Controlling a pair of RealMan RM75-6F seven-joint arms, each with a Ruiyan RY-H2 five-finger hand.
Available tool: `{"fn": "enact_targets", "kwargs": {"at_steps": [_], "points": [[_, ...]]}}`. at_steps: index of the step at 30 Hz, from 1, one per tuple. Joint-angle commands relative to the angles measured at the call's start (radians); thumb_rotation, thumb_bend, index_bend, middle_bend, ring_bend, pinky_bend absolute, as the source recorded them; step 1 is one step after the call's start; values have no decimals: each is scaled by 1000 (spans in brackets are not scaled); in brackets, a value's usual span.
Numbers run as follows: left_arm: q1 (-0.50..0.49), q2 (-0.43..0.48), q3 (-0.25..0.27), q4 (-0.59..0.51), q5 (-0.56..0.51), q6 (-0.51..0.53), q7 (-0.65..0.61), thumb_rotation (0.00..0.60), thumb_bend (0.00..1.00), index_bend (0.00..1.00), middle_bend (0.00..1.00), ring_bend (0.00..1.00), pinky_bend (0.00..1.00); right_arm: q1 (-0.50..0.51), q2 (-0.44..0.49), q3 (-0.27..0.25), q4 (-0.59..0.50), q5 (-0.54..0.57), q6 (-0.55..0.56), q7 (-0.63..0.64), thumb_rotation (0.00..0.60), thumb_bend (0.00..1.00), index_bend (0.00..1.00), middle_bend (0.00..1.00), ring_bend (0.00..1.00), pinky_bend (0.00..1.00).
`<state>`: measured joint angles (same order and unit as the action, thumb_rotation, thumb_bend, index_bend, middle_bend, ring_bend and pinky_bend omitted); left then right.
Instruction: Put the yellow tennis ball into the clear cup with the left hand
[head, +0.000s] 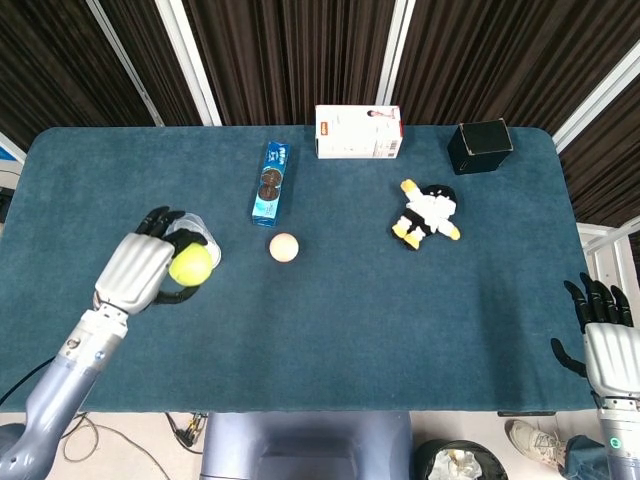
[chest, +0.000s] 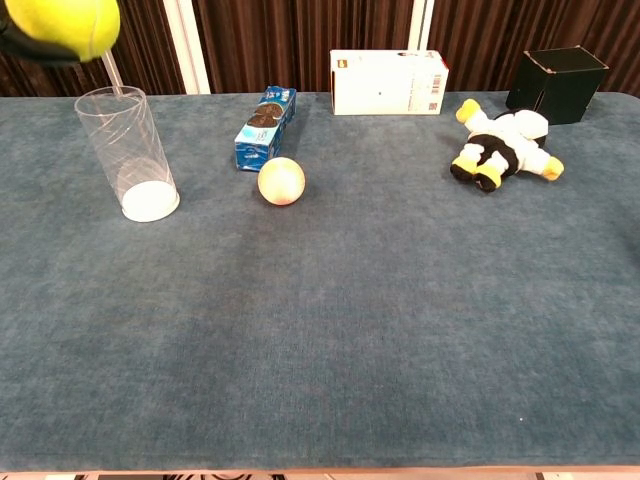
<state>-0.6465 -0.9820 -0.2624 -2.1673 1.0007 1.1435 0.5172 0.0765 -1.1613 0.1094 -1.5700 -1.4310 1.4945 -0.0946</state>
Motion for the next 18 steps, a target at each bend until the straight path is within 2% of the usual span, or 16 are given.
{"fn": "enact_targets", "kwargs": {"at_steps": [1,8,18], "points": [[-73,-37,-34,14,-117,56,133,600,309,359,449,101,89,0,-1,0,1,1,-1,-2,600,351,132,35,47,0],[-118,-101,-39,77,-211,125,226,600,307,359,449,101,89,1,-3,0,1,3,-4,-4,600,352,133,35,47,0],[-151,-149,-32,206,-298,109,232,600,306,359,450,101,90,0,-3,3,4,9,-3,-5,600,351,132,35,47,0]]}}
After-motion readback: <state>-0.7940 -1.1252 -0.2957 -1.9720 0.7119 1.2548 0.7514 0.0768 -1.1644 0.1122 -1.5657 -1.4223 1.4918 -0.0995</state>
